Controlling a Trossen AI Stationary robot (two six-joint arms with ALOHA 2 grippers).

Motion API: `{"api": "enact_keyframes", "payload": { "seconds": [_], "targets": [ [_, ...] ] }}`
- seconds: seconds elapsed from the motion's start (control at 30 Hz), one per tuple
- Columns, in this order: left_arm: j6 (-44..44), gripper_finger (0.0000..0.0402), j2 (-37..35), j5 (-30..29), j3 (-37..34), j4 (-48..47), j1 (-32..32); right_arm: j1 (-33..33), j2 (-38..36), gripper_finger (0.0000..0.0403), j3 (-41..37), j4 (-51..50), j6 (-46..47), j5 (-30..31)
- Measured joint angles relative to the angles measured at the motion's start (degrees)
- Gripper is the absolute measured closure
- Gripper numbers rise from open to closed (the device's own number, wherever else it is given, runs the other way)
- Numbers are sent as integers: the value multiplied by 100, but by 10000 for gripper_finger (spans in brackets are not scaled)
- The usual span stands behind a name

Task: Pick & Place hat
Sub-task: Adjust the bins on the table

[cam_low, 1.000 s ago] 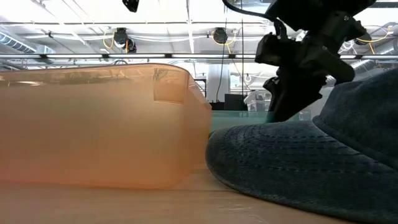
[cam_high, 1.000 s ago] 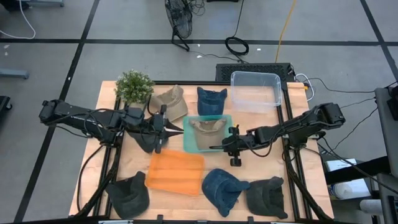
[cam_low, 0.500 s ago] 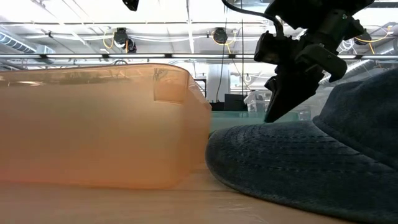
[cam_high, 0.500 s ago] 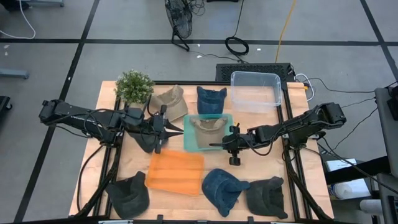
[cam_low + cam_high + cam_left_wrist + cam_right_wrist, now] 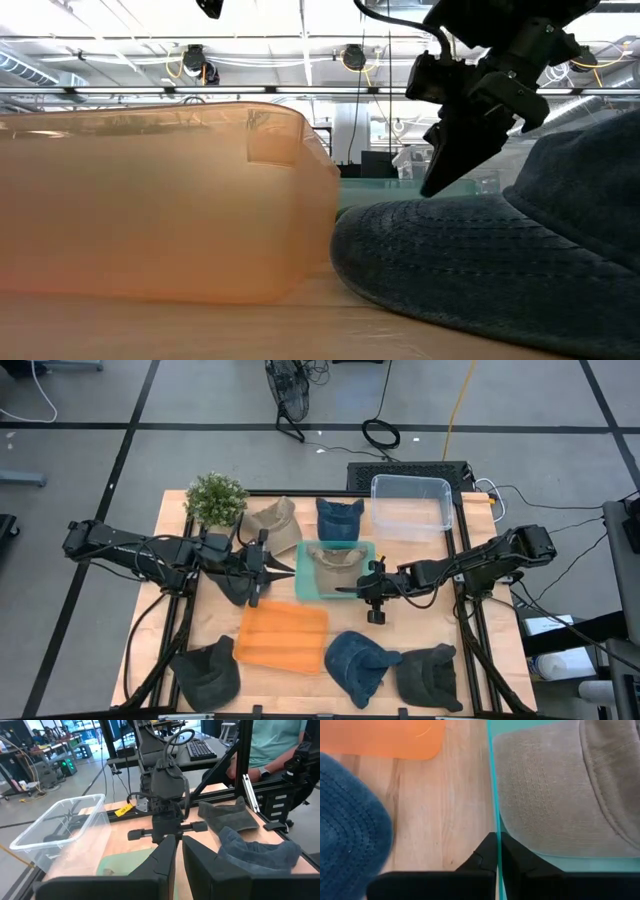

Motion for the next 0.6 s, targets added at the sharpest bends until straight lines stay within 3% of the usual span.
{"api": "enact_keyframes", "payload": {
  "seconds": [0.27, 0.6],
  "targets": [
    [36, 355, 0, 110, 0, -289, -110, -9, 0, 390, -2, 131, -108, -13],
    [29, 352, 491, -25, -2, -887, -604, -6, -351, 318, -4, 107, -217, -28]
  ]
}}
